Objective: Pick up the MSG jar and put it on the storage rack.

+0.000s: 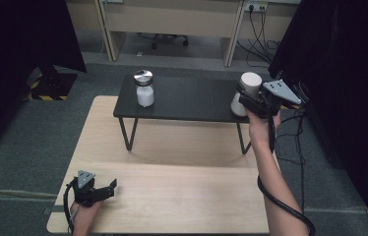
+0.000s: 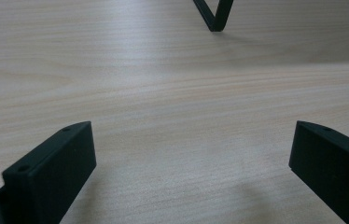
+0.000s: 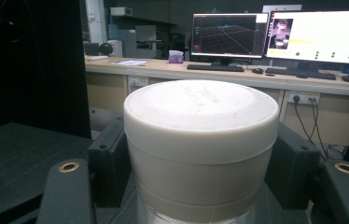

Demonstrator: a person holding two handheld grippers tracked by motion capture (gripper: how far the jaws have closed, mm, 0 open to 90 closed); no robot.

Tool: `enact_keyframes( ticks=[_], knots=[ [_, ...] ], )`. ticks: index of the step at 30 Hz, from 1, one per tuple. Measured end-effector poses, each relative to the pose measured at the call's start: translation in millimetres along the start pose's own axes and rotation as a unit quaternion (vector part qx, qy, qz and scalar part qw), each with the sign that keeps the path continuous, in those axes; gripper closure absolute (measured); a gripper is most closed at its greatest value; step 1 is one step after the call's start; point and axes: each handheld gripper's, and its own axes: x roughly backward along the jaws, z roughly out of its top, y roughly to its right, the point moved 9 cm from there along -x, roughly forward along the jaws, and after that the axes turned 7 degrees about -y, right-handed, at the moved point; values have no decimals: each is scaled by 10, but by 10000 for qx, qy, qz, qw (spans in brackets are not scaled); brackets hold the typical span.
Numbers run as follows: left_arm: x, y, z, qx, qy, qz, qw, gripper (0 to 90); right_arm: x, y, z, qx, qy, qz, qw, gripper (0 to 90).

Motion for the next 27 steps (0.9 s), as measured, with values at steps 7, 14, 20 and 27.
enact_keyframes(
  ticks=[7, 14, 20, 27],
  knots=[
    [-5, 1, 3, -3, -12, 10, 10000, 0, -86, 36, -9, 5, -39, -72, 10000, 340],
    [-10, 0, 8, -3, -35, 14, 10000, 0, -139, 84, -8, -74, -43, -38, 10000, 340],
    [-11, 2, 9, 12, -42, 35, 10000, 0, -201, 93, 0, -70, -47, -21, 10000, 340],
    [-13, 1, 9, 23, -49, 35, 10000, 0, -225, 106, -48, -71, 78, -6, 9999, 339]
  ],
)
